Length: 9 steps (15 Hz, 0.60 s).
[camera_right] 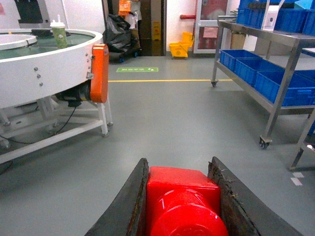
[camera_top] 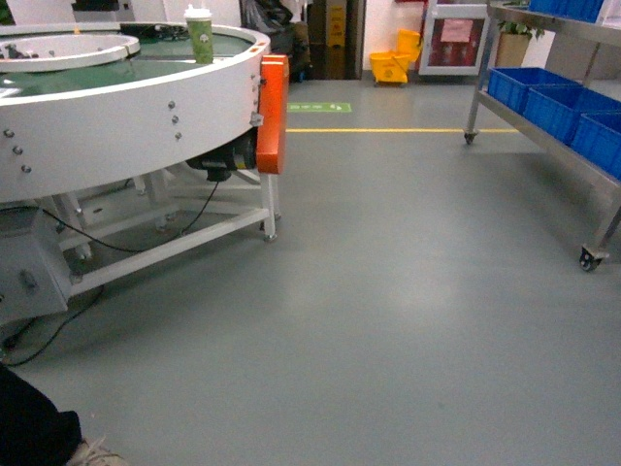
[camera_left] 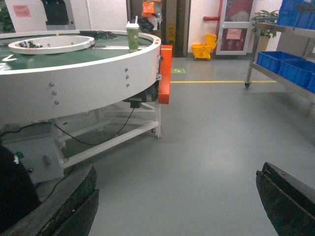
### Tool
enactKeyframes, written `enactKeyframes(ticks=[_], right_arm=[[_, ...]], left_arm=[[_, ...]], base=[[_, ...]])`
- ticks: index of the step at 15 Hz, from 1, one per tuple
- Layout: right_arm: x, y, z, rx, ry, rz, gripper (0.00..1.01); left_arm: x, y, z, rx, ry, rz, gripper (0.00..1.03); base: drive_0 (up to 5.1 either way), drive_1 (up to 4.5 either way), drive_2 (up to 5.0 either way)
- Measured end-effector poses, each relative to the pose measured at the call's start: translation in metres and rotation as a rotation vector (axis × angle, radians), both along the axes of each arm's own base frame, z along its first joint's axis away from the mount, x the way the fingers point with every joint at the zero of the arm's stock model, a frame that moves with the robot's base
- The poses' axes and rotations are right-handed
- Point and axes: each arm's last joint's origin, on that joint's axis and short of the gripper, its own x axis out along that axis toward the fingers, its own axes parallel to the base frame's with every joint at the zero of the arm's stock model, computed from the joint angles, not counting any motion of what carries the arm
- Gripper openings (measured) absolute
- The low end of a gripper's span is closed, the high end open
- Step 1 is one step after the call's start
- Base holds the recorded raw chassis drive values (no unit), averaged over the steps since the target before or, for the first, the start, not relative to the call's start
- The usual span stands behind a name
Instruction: Pick red block from blue box to shelf
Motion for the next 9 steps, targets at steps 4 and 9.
enactKeyframes(ticks=[4,9], right_arm=[[0.0,0.0,-0.0001,0.0,0.002,0.0,0.29],[0.0,0.0,-0.0001,0.0,0.001,0.0,0.29]], left_arm=[[0.0,0.0,-0.0002,0.0,0.002,0.001,0.98],[0.0,0.0,-0.0001,0.0,0.001,0.001,0.98]], base=[[0.0,4.17,-4.1],[0.0,4.17,-4.1]])
